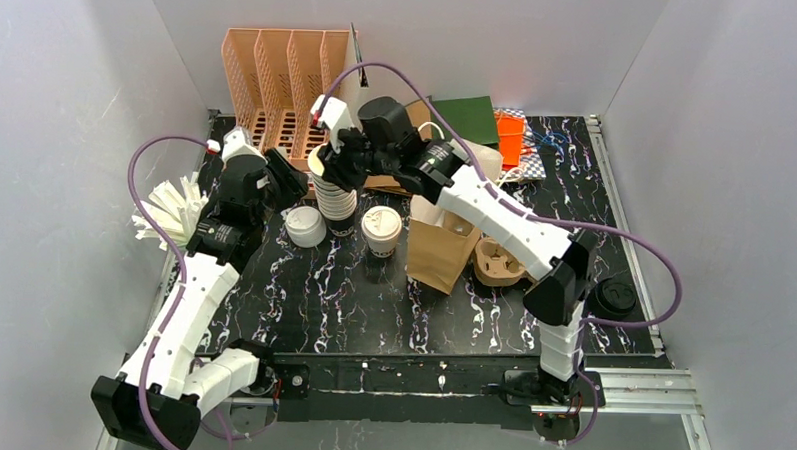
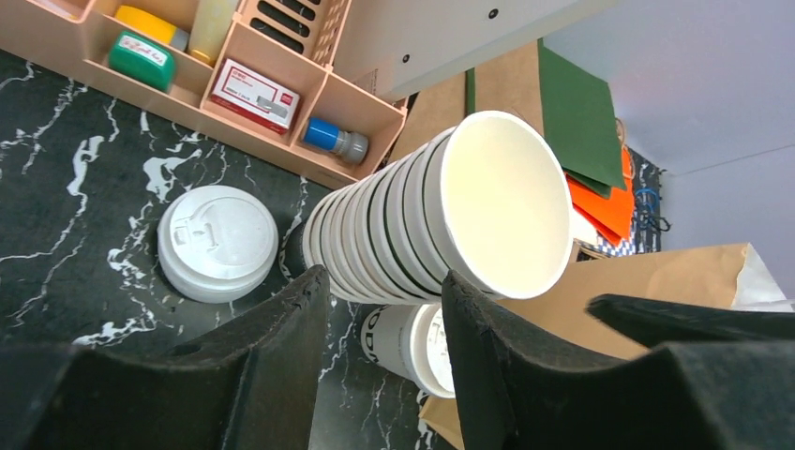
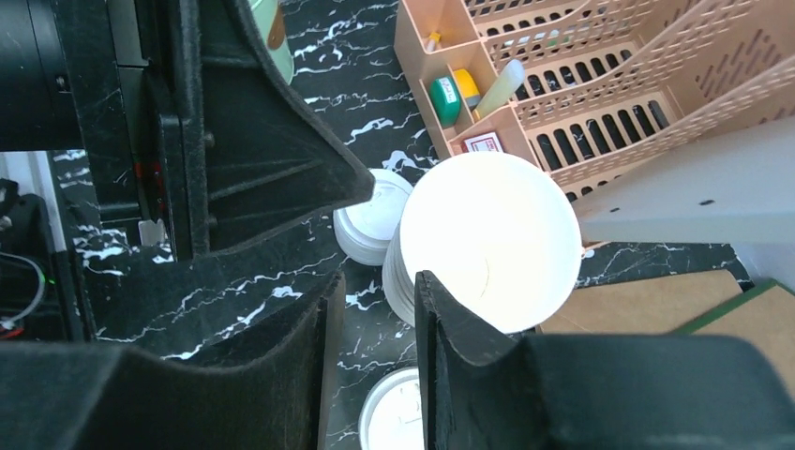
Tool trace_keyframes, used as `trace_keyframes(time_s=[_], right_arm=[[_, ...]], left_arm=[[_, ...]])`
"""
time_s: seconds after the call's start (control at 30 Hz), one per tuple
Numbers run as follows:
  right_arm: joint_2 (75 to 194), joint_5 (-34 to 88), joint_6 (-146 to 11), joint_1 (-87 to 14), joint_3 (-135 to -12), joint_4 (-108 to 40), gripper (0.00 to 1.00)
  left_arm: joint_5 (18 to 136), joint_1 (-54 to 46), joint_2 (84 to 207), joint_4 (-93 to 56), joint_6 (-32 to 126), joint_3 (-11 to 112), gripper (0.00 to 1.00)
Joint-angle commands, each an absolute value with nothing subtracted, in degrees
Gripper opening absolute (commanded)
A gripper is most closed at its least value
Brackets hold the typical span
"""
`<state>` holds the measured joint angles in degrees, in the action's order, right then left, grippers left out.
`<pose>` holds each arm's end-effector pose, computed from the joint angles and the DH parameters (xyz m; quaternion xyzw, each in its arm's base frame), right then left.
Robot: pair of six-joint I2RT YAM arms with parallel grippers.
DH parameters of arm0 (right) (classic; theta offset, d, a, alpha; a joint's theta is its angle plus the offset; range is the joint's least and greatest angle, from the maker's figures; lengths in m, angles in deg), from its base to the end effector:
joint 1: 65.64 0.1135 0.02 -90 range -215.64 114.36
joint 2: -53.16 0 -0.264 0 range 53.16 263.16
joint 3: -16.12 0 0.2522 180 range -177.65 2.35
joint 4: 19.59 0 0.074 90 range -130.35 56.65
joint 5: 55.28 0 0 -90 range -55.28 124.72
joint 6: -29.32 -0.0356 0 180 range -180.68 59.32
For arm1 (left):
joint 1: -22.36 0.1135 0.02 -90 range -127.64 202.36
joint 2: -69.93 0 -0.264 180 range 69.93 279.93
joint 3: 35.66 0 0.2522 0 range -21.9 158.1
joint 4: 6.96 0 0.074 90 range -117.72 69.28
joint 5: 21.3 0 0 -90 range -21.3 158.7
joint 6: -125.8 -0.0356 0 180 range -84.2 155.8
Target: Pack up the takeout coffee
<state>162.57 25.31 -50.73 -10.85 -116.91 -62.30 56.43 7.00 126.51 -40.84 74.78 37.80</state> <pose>0.2500 0.3644 0.4279 -0.4748 0.6602 0.2823 0.5089 0.2141 -0.0510 0.3753 -0.2258 0.7693 -0.1936 0.5654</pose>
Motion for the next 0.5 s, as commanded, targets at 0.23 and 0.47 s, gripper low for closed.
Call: trace_keyframes(time_s=[0.23,0.47], right_arm=[[168.82,27.61,-43.41,-8.83,-123.45,-60.55,0.38],[169.79,30.33,-41.92,-8.25,-123.59,-60.59,0.33]], left_arm=[[65.53,11.42,128.14,-30.84,77.95,32.61,0.44],[68.68,13.48,129.37,-27.98,77.76,30.84,0.44]])
